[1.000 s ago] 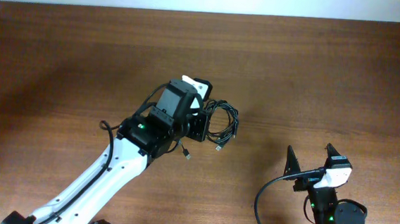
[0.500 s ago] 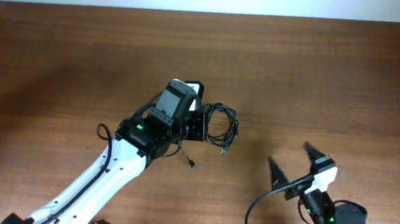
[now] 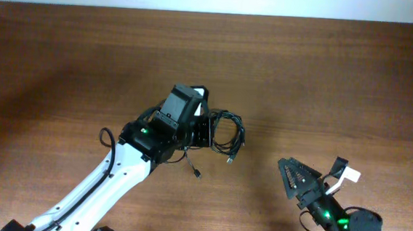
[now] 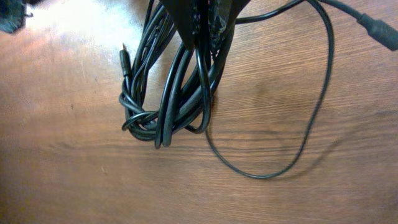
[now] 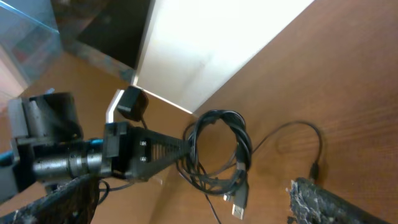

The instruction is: Untangle cables

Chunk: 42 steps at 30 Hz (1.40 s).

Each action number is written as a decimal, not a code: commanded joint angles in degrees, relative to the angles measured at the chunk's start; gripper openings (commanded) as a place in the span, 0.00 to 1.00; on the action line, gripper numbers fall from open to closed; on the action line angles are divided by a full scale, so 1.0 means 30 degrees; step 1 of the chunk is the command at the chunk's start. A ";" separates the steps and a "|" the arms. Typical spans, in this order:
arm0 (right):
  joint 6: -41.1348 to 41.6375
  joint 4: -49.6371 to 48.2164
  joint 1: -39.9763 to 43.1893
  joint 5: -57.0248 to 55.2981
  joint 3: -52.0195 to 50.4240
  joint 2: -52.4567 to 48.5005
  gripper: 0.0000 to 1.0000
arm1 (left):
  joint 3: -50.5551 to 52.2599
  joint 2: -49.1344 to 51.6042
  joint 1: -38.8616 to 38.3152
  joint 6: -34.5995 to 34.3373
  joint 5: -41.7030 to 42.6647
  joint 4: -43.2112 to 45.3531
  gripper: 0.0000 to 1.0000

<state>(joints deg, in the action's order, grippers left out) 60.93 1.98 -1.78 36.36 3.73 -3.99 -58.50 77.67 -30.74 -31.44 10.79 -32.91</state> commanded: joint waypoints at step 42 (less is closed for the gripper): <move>1.4688 -1.8637 -0.0685 0.5493 0.2871 -1.9475 0.96 | -0.0138 -0.0219 0.7927 1.6983 2.0320 0.7679 0.00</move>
<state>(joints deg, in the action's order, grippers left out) 93.41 -50.46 -1.96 57.10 12.01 -62.57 -58.35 78.11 -4.49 11.44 75.40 -9.43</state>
